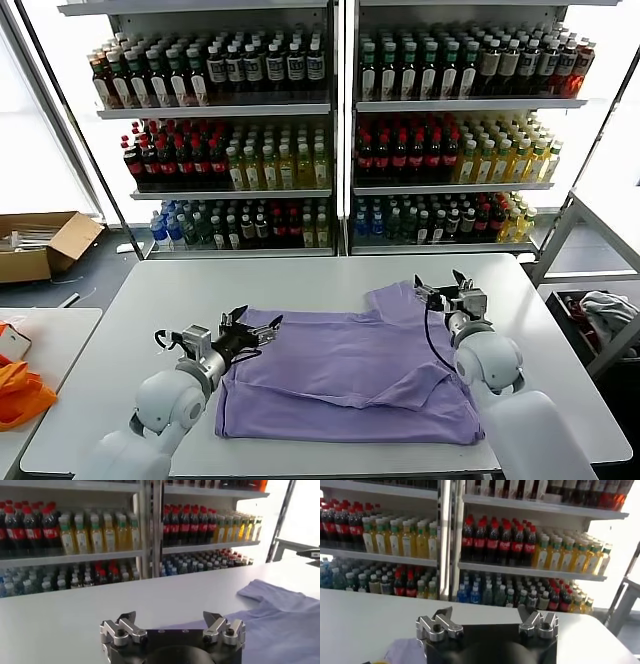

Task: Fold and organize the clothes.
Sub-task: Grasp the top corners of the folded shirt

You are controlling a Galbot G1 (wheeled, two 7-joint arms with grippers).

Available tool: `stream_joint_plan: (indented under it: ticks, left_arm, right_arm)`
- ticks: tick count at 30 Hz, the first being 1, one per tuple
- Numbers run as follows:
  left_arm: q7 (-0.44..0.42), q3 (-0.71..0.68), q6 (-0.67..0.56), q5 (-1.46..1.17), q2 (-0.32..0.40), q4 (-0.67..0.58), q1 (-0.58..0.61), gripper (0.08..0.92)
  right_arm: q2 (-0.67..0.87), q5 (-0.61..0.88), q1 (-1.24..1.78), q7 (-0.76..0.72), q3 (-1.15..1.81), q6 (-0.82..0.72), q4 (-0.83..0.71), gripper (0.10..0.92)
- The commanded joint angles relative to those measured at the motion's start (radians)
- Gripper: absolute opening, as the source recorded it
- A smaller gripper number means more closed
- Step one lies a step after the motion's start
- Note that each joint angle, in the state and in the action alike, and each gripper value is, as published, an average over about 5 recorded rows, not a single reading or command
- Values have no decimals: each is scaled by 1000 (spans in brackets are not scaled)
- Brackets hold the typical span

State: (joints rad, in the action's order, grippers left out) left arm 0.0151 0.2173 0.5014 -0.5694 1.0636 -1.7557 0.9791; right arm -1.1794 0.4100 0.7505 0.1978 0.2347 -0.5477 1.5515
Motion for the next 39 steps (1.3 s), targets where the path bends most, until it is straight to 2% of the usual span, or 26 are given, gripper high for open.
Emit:
stream_joint_plan:
  ticks: [1, 18, 39]
  left_arm:
    - [13, -68, 30, -57, -1, 284, -213, 823]
    - [32, -66, 46, -51, 9, 278, -189, 823]
    - [18, -56, 39, -53, 9, 285, -148, 823]
  right_arm:
    - [-58, -9, -128, -17, -68, -19, -198, 823]
    - [-134, -6, -142, -2, -56, -28, -309, 823]
    - [-164, -34, -108, 0, -32, -16, -333, 823]
